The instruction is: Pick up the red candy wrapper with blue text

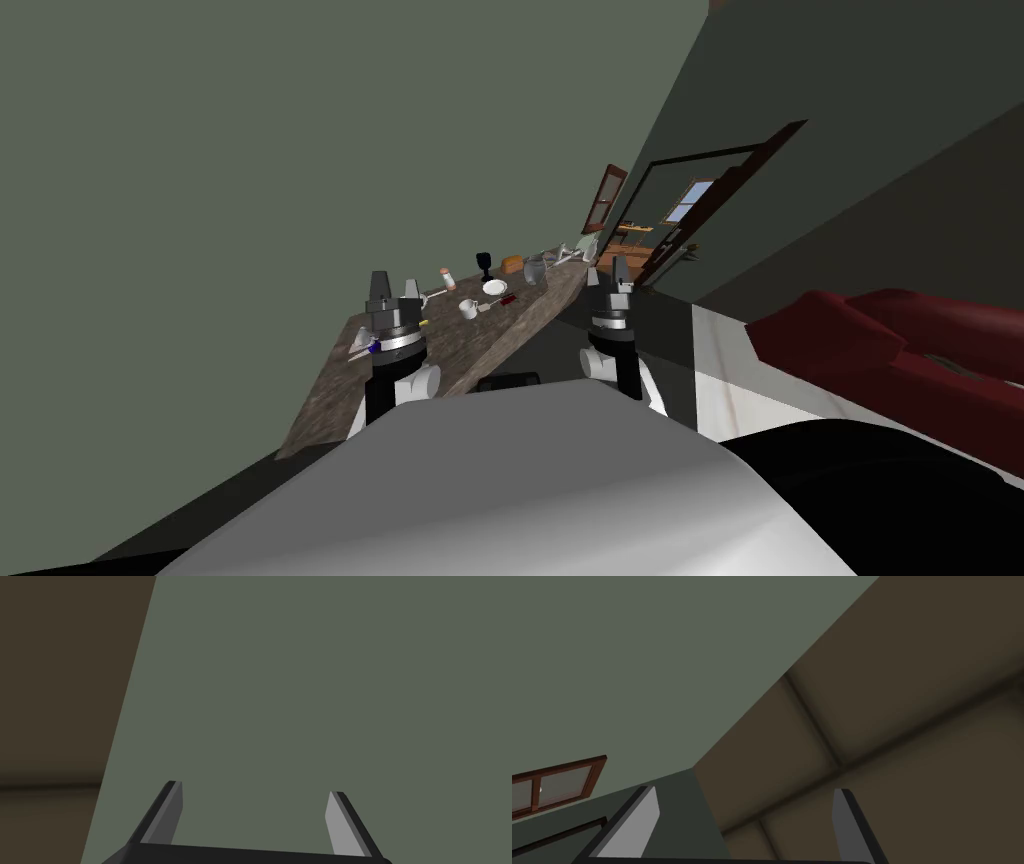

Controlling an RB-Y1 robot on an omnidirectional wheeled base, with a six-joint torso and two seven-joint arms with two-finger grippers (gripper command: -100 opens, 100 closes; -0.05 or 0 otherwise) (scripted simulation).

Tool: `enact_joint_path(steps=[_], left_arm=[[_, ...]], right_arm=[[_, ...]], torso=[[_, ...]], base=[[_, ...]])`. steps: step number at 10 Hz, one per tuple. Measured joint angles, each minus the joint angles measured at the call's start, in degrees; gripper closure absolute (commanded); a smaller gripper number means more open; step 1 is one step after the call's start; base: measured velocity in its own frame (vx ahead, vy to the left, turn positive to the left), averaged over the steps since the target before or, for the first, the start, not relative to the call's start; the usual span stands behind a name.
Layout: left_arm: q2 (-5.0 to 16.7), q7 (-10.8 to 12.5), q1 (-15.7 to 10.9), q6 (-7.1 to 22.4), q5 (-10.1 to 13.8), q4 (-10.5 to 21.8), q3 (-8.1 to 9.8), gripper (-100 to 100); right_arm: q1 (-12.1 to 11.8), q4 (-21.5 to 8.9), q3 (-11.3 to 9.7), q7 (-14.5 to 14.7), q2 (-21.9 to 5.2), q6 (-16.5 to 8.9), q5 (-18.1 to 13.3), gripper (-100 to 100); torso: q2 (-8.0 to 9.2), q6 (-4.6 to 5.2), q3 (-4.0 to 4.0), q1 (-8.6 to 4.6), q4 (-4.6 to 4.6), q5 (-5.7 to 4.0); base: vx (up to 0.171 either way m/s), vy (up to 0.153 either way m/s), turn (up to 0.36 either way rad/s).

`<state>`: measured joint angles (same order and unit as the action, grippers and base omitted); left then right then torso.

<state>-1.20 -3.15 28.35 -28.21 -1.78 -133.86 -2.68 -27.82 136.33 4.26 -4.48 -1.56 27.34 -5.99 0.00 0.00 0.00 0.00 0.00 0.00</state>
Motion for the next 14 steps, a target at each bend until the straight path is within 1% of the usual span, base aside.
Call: enact_joint_path(steps=[2,3,4,5,6,7,8,9,10,11,12,13,14], left_arm=[[0.0,0.0,0.0,0.0,0.0,0.0,0.00,0],[0.0,0.0,0.0,0.0,0.0,0.0,0.00,0],[0.0,0.0,0.0,0.0,0.0,0.0,0.00,0],[0.0,0.0,0.0,0.0,0.0,0.0,0.00,0],[0.0,0.0,0.0,0.0,0.0,0.0,0.00,0],[0.0,0.0,0.0,0.0,0.0,0.0,0.00,0],[0.0,0.0,0.0,0.0,0.0,0.0,0.00,0],[0.0,0.0,0.0,0.0,0.0,0.0,0.01,0],[0.0,0.0,0.0,0.0,0.0,0.0,0.00,0],[0.0,0.0,0.0,0.0,0.0,0.0,0.01,0],[0.0,0.0,0.0,0.0,0.0,0.0,0.00,0],[0.0,0.0,0.0,0.0,0.0,0.0,0.00,0],[0.0,0.0,0.0,0.0,0.0,0.0,0.01,0]], right_arm=[[-1.9,-0.4,-0.7,0.2,-2.5,-0.6,-0.7,-100],[-3.0,-0.2,-0.5,0.0,-4.1,-1.5,-0.9,-100],[-4.3,-1.0,-0.6,0.0,-5.5,-1.7,-1.2,-100],[-6.2,-1.3,-1.2,0.1,-6.8,-1.8,-1.8,-100],[-8.7,-1.0,-2.3,0.6,-7.9,-2.2,-2.7,-100],[-11.0,-0.8,-2.6,0.7,-9.6,-3.1,-3.3,-100],[-11.8,-1.6,-3.1,0.9,-11.2,-4.8,-4.2,-100],[-13.0,-1.7,-3.6,1.2,-11.8,-5.6,-4.7,-100],[-14.5,-2.2,-4.0,1.5,-12.9,-5.8,-5.3,-100],[-15.6,-2.5,-3.9,1.5,-13.6,-5.8,-5.5,-100],[-17.9,-3.0,-4.2,1.7,-14.6,-5.5,-6.0,-100],[-19.5,-3.9,-4.7,2.0,-15.9,-6.1,-6.9,-100],[-21.1,-4.1,-4.7,2.2,-16.9,-6.6,-7.3,-100]], torso=[[0.20,-0.01,0.11,-0.24,0.04,-0.05],[0.24,0.00,0.14,-0.30,0.05,-0.07],[0.29,-0.02,0.16,-0.30,0.06,-0.07],[0.26,-0.01,0.15,-0.34,0.06,-0.07],[0.22,-0.01,0.13,-0.35,0.05,-0.08],[0.21,-0.02,0.13,-0.39,0.05,-0.08],[0.21,-0.05,0.13,-0.43,0.05,-0.10],[0.20,0.04,0.12,-0.35,0.05,-0.09],[0.18,-0.01,0.11,-0.28,0.04,-0.07],[0.12,0.03,0.08,-0.22,0.04,-0.06],[0.12,-0.01,0.07,-0.18,0.03,-0.04],[0.18,-0.02,0.11,-0.26,0.04,-0.06],[0.15,0.02,0.10,-0.28,0.05,-0.06]], base=[[-0.062,-0.071,0.196],[-0.076,-0.067,0.240],[-0.062,-0.082,0.282],[-0.049,-0.085,0.290],[-0.054,-0.087,0.344],[-0.067,-0.097,0.488],[-0.063,-0.070,0.126],[-0.056,-0.047,0.236],[-0.042,-0.034,0.145],[-0.043,-0.023,0.290],[-0.074,-0.048,0.430],[-0.058,-0.049,0.263],[-0.046,-0.048,0.378]])
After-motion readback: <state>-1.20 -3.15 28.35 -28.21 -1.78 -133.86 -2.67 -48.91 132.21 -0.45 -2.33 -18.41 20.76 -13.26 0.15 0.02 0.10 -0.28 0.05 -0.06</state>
